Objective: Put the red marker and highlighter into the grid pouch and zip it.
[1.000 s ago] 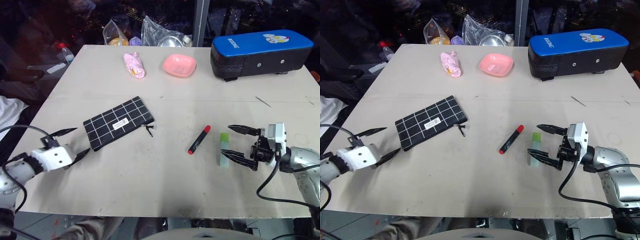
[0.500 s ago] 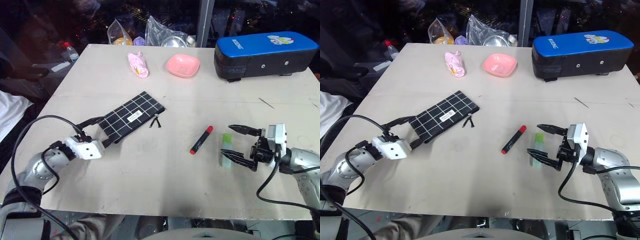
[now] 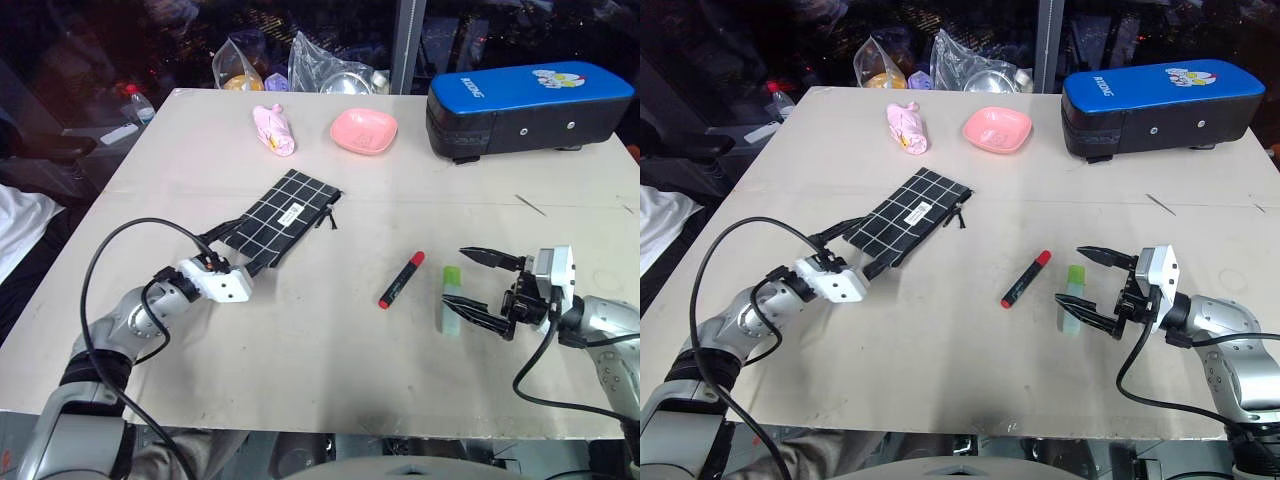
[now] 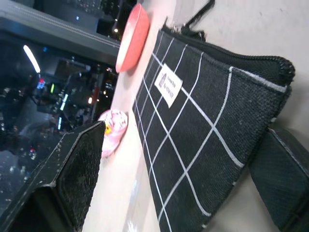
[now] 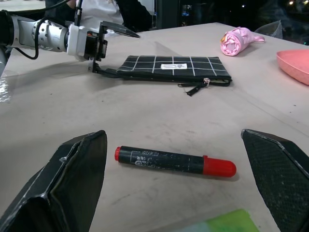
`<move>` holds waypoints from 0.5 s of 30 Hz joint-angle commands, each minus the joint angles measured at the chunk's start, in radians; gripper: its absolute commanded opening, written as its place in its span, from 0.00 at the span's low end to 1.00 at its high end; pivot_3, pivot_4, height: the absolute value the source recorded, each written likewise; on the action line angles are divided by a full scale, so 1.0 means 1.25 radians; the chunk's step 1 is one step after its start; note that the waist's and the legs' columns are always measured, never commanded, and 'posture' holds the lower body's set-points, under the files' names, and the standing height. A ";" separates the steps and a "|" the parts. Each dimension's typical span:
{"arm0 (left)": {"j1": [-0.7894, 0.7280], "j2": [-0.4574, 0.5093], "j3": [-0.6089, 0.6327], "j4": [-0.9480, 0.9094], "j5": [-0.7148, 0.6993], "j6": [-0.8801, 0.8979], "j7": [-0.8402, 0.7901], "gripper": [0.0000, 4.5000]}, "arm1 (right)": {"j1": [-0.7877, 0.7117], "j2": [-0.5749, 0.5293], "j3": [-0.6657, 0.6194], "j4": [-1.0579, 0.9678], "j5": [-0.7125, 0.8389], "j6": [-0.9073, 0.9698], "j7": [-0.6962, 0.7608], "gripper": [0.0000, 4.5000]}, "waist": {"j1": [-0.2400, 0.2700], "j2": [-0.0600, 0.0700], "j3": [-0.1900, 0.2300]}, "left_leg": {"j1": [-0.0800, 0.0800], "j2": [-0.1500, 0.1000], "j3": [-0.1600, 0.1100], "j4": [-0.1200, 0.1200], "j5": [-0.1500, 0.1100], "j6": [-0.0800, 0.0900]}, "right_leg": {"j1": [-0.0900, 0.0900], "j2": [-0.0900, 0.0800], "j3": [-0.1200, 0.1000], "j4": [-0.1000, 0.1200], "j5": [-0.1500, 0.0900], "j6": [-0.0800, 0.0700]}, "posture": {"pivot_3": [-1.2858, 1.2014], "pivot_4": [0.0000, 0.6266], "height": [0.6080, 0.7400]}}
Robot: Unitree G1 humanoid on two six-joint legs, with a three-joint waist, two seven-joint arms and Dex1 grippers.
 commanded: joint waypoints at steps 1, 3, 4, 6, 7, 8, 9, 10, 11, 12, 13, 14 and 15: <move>-0.016 -0.020 -0.036 -0.021 0.025 0.023 0.029 0.93 | -0.001 0.000 -0.023 -0.024 0.009 -0.010 -0.009 1.00 | 0.001 0.000 0.000 | 0.000 0.000 0.000 0.000 0.000 0.000 | 0.000 0.000 0.000 0.000 0.000 0.000 | 0.52 0.24 1.00; -0.021 -0.021 -0.047 -0.020 0.030 0.027 0.039 0.82 | 0.001 0.001 -0.024 -0.024 0.009 -0.010 -0.013 1.00 | 0.000 0.000 0.000 | 0.000 0.000 0.000 0.000 0.000 0.000 | 0.000 0.000 0.000 0.000 0.000 0.000 | 0.52 0.24 1.00; -0.024 -0.021 -0.053 -0.019 0.031 0.030 0.043 0.73 | 0.002 0.001 -0.024 -0.024 0.009 -0.010 -0.014 1.00 | 0.000 0.000 0.000 | 0.000 0.000 0.000 0.000 0.000 0.000 | 0.000 0.000 0.000 0.000 0.000 0.000 | 0.52 0.24 1.00; -0.029 -0.020 -0.065 -0.016 0.033 0.036 0.049 0.54 | 0.005 0.001 -0.024 -0.025 0.009 -0.011 -0.015 1.00 | 0.000 0.000 0.000 | 0.000 0.000 0.000 0.000 0.000 0.000 | 0.000 0.000 0.000 0.000 0.000 0.000 | 0.52 0.24 1.00; -0.032 -0.019 -0.071 -0.012 0.034 0.038 0.051 0.46 | 0.005 0.002 -0.024 -0.025 0.009 -0.012 -0.016 1.00 | 0.000 0.000 0.000 | 0.000 0.000 0.000 0.000 0.000 0.000 | 0.000 0.000 0.000 0.000 0.000 0.000 | 0.52 0.24 1.00; -0.037 -0.019 -0.077 -0.004 0.034 0.043 0.051 0.34 | 0.005 0.003 -0.023 -0.026 0.008 -0.013 -0.018 1.00 | 0.000 0.001 0.000 | 0.000 0.000 0.000 0.000 0.000 -0.001 | 0.000 0.000 0.000 0.001 0.000 0.000 | 0.52 0.24 1.00; -0.042 -0.018 -0.082 0.003 0.034 0.047 0.051 0.27 | 0.005 0.004 -0.022 -0.027 0.008 -0.013 -0.020 1.00 | 0.001 0.001 0.000 | 0.001 0.000 0.000 0.000 0.000 -0.001 | 0.000 0.000 0.000 0.001 0.000 0.000 | 0.52 0.24 1.00; -0.046 -0.018 -0.086 0.009 0.034 0.050 0.051 0.16 | 0.004 0.006 -0.021 -0.027 0.007 -0.014 -0.022 1.00 | 0.002 0.001 -0.001 | 0.001 0.000 0.000 0.000 0.000 -0.001 | 0.000 0.000 0.000 0.001 0.000 0.000 | 0.52 0.24 1.00; -0.049 -0.017 -0.090 0.014 0.035 0.051 0.053 0.11 | 0.003 0.007 -0.019 -0.027 0.007 -0.015 -0.023 1.00 | 0.003 0.002 -0.001 | 0.001 0.000 0.000 0.000 0.000 -0.001 | 0.000 0.000 0.000 0.001 0.000 0.000 | 0.52 0.24 1.00; -0.053 -0.017 -0.093 0.018 0.034 0.052 0.054 0.01 | 0.003 0.009 -0.018 -0.027 0.006 -0.015 -0.025 1.00 | 0.004 0.003 -0.002 | 0.001 0.000 0.000 0.001 0.000 -0.001 | 0.001 0.000 0.000 0.001 0.000 0.000 | 0.52 0.24 1.00; -0.056 -0.017 -0.095 0.022 0.032 0.052 0.055 0.01 | 0.002 0.010 -0.018 -0.027 0.005 -0.015 -0.026 1.00 | 0.004 0.004 -0.002 | 0.001 0.000 0.000 0.001 0.000 0.000 | 0.001 0.000 0.000 0.001 0.000 0.000 | 0.52 0.24 1.00; -0.058 -0.017 -0.098 0.026 0.029 0.051 0.057 0.01 | 0.002 0.011 -0.017 -0.027 0.004 -0.016 -0.026 1.00 | 0.003 0.004 -0.002 | 0.001 -0.001 0.000 0.001 0.000 0.000 | 0.001 0.000 0.000 0.001 0.000 0.000 | 0.52 0.24 1.00; -0.060 -0.019 -0.099 0.030 0.025 0.050 0.058 0.01 | 0.002 0.013 -0.016 -0.027 0.003 -0.017 -0.026 1.00 | 0.003 0.004 -0.003 | 0.001 -0.001 0.000 0.001 0.000 0.000 | 0.001 0.000 0.000 0.001 0.000 0.000 | 0.52 0.24 1.00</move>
